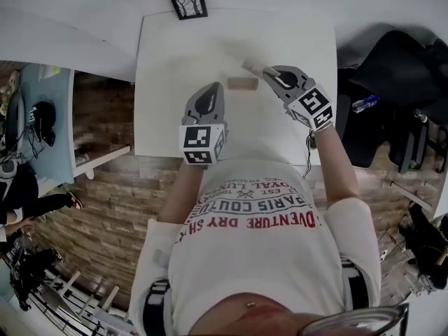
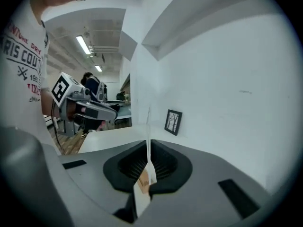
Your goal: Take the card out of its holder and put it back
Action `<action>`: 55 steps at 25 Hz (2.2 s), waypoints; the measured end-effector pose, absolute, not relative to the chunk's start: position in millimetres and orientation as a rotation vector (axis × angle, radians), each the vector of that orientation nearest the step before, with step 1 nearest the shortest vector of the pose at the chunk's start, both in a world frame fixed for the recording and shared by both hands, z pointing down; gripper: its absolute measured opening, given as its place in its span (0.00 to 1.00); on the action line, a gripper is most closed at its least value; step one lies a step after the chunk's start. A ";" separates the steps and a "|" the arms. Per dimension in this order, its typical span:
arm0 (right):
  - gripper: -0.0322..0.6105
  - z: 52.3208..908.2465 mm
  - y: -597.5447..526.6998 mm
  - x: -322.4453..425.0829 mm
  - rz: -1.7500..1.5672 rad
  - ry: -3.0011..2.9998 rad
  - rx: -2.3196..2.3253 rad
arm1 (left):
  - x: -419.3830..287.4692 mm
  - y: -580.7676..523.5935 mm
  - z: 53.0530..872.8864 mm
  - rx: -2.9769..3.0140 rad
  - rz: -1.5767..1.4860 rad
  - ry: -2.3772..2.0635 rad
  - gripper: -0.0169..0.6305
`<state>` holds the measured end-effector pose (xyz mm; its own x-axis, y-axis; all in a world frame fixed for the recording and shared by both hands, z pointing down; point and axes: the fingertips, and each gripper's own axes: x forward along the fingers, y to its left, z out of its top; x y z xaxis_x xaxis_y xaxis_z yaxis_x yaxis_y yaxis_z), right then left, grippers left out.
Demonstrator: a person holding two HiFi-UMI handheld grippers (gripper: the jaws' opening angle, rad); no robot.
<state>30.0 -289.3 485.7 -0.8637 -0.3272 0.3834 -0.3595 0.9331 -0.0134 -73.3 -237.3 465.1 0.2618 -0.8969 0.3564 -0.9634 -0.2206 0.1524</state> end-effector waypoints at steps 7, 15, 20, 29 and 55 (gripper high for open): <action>0.11 493.2 -264.6 44.9 0.233 -2.614 0.907 | -67.6 -228.3 452.5 2.309 0.283 -1.648 0.06; 0.11 483.9 -226.8 74.5 0.319 -2.531 1.322 | -65.6 -199.5 434.7 2.405 0.234 -1.634 0.06; 0.10 477.1 -206.6 85.4 0.331 -2.511 1.431 | -64.6 -185.0 428.2 2.430 0.204 -1.629 0.06; 0.11 465.2 -192.2 79.1 0.307 -2.526 1.428 | -65.4 -172.1 419.3 2.427 0.164 -1.652 0.06; 0.10 457.8 -248.5 45.3 0.089 -2.662 0.895 | -65.8 -209.4 454.1 2.326 0.208 -1.600 0.06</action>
<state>45.3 -248.5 457.8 -0.7482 -0.5766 0.3282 -0.5973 0.8007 0.0451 -65.8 -209.4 454.1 0.3656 -0.8842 0.2907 -0.9292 -0.3283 0.1699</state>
